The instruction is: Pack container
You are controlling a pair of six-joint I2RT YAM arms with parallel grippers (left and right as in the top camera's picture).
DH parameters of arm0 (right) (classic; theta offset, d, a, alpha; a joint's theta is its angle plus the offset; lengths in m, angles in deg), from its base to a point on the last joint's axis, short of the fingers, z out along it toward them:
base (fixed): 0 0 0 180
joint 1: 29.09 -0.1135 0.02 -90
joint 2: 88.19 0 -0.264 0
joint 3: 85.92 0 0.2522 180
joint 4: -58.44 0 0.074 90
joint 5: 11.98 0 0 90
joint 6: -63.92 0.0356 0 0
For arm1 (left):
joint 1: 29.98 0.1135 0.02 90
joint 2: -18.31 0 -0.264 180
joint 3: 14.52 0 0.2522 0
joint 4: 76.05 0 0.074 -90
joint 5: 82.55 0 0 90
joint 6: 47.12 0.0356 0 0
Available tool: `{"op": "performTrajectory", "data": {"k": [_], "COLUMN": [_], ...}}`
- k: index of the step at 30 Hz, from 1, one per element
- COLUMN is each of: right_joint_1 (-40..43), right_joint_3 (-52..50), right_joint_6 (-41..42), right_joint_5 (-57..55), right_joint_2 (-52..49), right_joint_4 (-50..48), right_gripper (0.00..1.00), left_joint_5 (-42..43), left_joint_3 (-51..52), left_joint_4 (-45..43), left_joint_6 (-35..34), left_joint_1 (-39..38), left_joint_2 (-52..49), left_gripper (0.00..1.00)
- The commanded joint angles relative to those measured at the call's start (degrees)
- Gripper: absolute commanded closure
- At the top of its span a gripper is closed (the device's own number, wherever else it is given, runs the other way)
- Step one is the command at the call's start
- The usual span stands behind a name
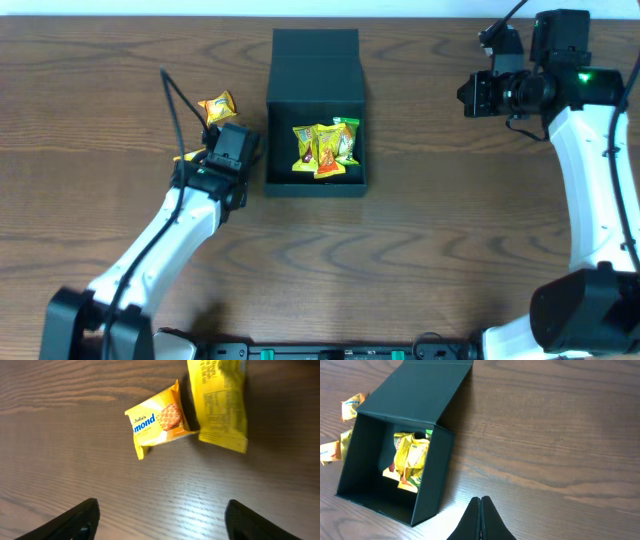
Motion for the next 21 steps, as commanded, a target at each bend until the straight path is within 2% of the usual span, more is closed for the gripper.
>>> {"op": "performTrajectory", "data": {"k": [1,8,14,21], "right_joint_1": [-0.48,-0.48,-0.48,-0.48], "right_joint_3": [0.07,0.07,0.07,0.07], "right_joint_6": [-0.96,-0.94,-0.94,-0.92], "right_joint_5": [0.44,0.44,0.44,0.46], "right_joint_2": [0.42,0.42,0.42,0.42], "right_joint_4": [0.04,0.07,0.28,0.48], "right_gripper": [0.98,0.98,0.98,0.99], "left_joint_5": [-2.60,-2.45,-2.45,-2.43], "left_joint_3": [-0.85,-0.85,-0.85,-0.85], "left_joint_4": [-1.60,-9.22,-9.46,-11.50], "left_joint_6": [0.68,4.09,4.00,-1.22], "left_joint_1": [-0.55,-3.89,-4.79,-3.58], "left_joint_2": [-3.58,-6.99,-10.32,-11.19], "left_gripper": [0.22,0.28,0.33,0.36]}}
